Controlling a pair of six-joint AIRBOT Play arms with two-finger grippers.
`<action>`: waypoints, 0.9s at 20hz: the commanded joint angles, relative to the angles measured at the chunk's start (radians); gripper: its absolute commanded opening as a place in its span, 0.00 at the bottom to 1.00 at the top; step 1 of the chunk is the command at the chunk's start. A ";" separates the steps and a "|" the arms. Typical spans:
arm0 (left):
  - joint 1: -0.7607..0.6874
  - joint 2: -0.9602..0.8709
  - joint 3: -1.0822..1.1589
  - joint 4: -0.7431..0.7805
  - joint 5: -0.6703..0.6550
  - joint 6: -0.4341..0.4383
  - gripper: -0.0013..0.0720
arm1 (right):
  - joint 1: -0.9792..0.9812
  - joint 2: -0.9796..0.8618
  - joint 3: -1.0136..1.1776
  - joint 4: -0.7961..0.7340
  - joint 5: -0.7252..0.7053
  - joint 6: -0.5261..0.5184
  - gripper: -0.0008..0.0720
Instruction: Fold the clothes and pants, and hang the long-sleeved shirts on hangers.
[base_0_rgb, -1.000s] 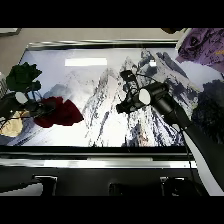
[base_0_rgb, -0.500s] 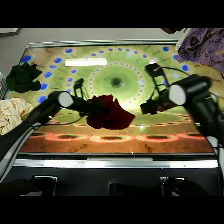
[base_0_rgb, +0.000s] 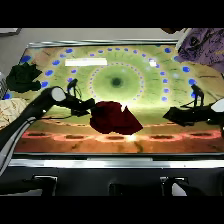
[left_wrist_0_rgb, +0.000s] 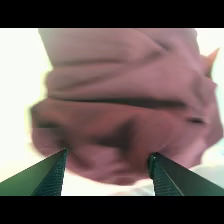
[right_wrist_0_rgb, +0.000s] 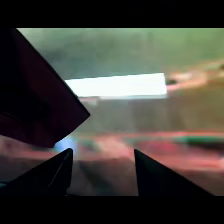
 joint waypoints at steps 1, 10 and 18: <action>0.162 0.053 0.001 0.005 -0.130 0.115 0.79 | -0.034 -0.115 -0.167 0.314 -0.066 -0.195 0.65; 0.294 0.065 0.001 0.005 -0.146 0.118 0.79 | 0.216 -0.316 -0.175 0.368 -0.285 -0.212 0.65; 0.294 0.064 -0.101 -0.050 -0.055 0.177 0.79 | 0.300 -0.313 -0.169 0.407 -0.351 -0.217 0.05</action>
